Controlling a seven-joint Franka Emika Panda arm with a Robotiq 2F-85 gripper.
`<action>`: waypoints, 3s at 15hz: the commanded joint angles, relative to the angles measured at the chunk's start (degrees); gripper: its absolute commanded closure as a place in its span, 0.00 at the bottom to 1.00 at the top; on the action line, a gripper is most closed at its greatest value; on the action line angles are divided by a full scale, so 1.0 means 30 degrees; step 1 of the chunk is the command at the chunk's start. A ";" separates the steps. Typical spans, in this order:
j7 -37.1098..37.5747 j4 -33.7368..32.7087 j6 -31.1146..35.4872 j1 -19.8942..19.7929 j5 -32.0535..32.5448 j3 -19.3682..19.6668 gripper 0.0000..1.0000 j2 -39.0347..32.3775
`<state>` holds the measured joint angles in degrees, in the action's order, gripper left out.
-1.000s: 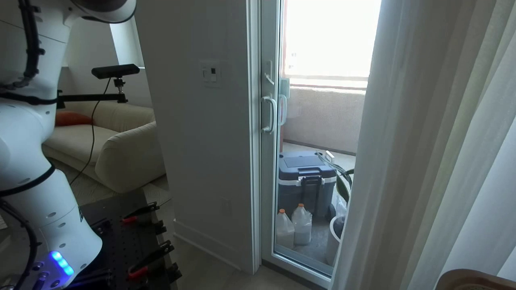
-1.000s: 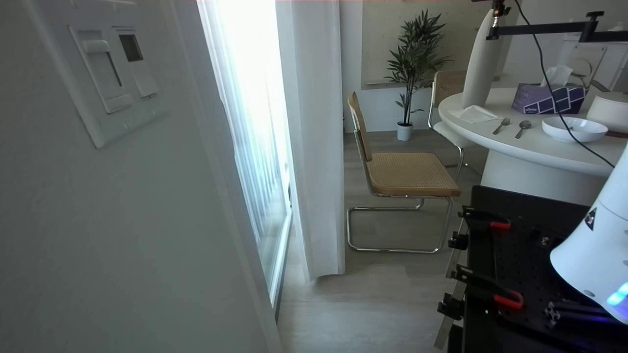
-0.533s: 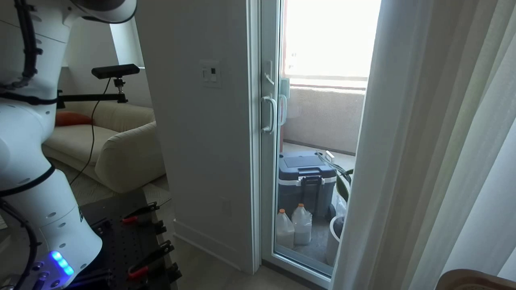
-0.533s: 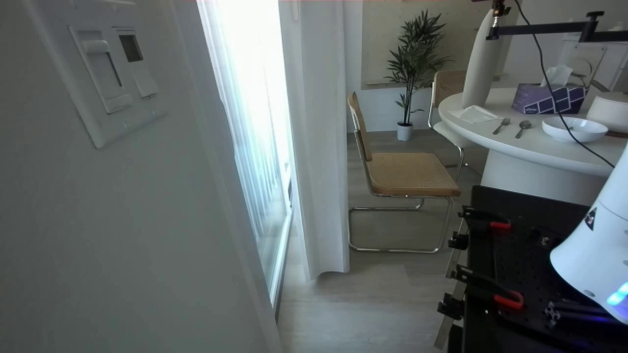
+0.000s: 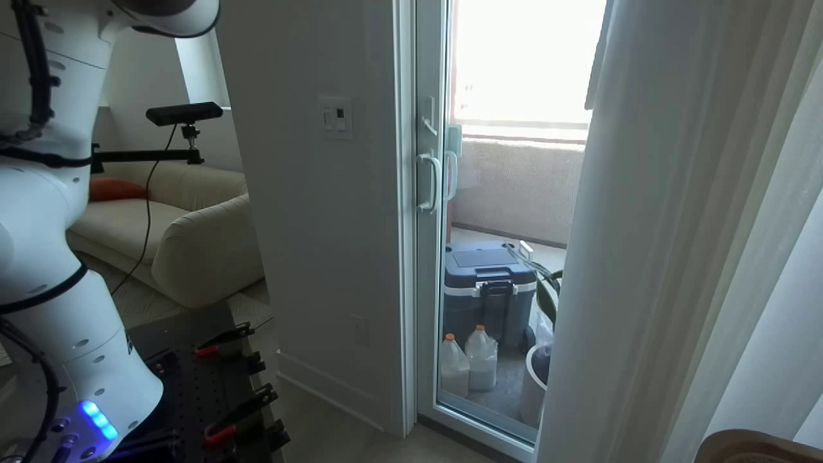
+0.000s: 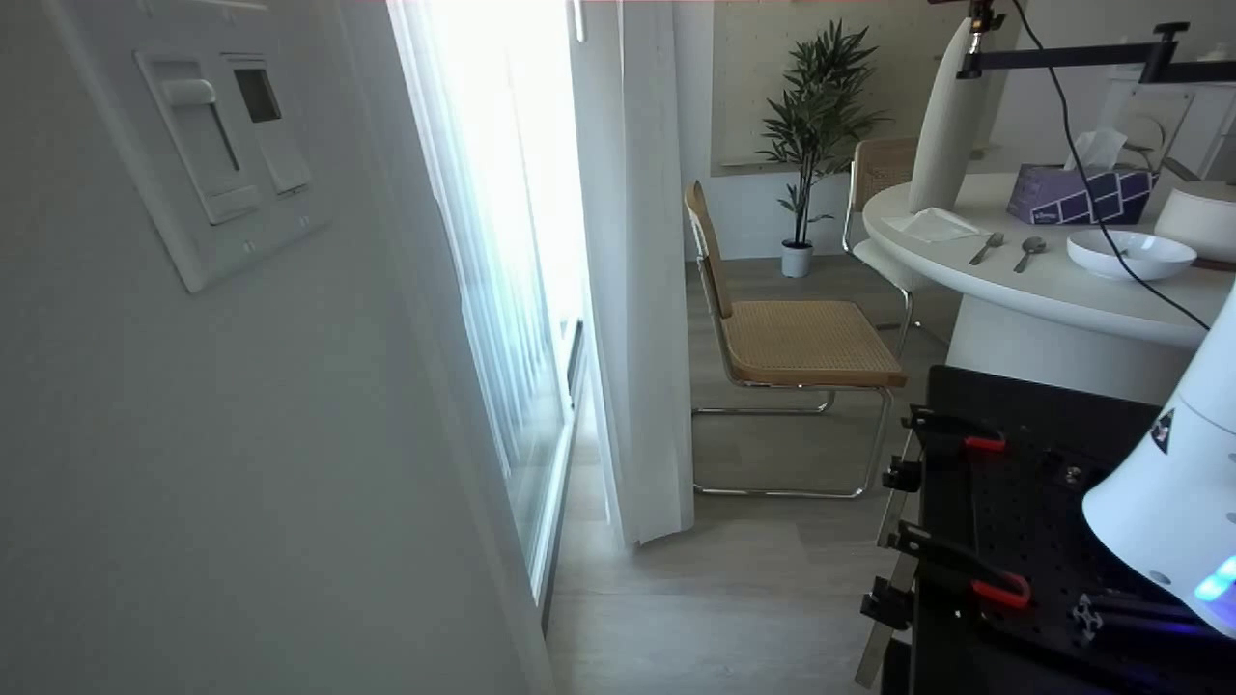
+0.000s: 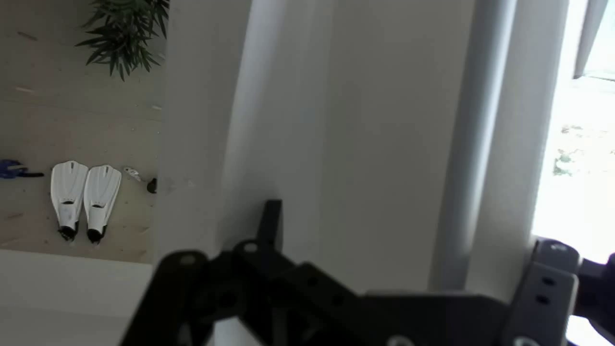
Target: Pull the blinds to the right, switch off the light, then pull the blinds to the left
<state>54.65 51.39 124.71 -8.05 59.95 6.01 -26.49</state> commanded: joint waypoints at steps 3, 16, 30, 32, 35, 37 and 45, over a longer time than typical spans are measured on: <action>0.0229 -0.1463 -0.0329 0.0179 0.0093 0.0105 0.00 -0.1071; 0.0180 -0.2615 -0.0288 0.0202 0.0272 0.0219 1.00 -0.1899; 0.0106 0.6309 0.0083 0.2353 0.0957 -0.0603 0.98 0.4728; -0.0063 0.8030 0.0400 0.2570 0.0902 -0.0676 0.98 0.6166; -0.0472 1.0737 0.0898 0.2714 0.0630 -0.0909 0.98 0.8498; -0.0924 1.2585 0.1387 0.2701 0.0317 -0.1065 0.98 1.0131; -0.1544 2.0091 0.1360 0.3423 0.0215 -0.3289 0.98 1.6853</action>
<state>50.60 100.67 128.59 1.48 61.23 -1.10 15.37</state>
